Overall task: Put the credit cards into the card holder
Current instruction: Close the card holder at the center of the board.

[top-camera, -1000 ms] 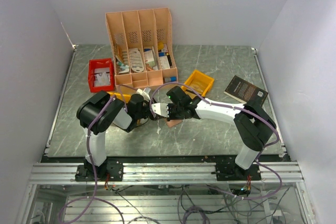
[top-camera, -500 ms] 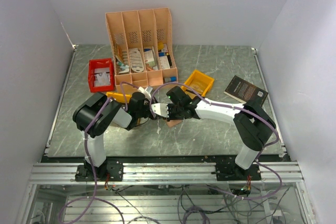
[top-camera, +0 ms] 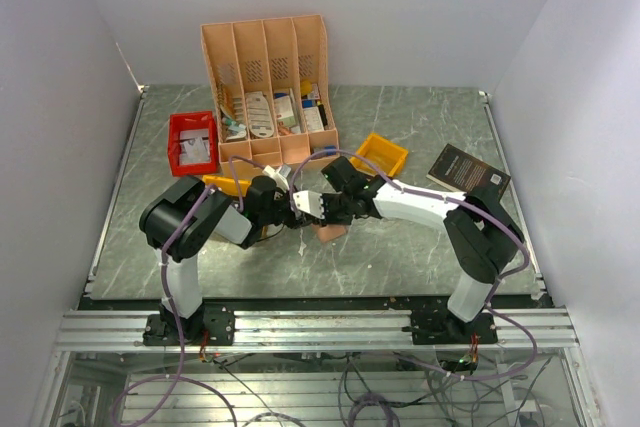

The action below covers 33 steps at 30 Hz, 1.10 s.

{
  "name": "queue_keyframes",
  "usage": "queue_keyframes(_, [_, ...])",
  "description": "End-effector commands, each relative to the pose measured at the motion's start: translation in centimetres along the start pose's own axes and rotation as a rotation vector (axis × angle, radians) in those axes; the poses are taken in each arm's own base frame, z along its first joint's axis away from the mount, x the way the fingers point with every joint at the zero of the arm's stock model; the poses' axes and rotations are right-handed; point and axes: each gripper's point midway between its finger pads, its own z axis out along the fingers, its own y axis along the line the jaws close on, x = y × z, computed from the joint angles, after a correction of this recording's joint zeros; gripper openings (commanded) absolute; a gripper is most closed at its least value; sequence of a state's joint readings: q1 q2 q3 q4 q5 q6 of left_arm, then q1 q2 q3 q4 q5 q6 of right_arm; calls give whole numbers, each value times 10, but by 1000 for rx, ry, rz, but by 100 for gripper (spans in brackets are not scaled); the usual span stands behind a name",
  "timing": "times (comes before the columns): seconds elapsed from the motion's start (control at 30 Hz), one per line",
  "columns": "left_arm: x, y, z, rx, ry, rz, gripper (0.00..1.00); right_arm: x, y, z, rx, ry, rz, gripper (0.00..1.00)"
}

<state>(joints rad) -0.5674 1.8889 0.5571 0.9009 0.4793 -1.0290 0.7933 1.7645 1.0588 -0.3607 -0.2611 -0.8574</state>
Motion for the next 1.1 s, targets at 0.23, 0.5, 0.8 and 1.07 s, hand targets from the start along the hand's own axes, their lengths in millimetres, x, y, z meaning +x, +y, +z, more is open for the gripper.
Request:
queue_keyframes(0.23, [28,51,-10,-160,69,-55,7,50,117,2,-417,159,249,21])
queue_keyframes(0.5, [27,52,-9,-160,67,-56,7,46,108,-1,-379,151,262,20])
queue_keyframes(0.8, [29,54,-7,-157,69,-64,7,46,104,-3,-360,149,270,14])
queue_keyframes(1.07, [28,54,-7,-157,71,-63,7,49,106,-2,-356,161,274,6])
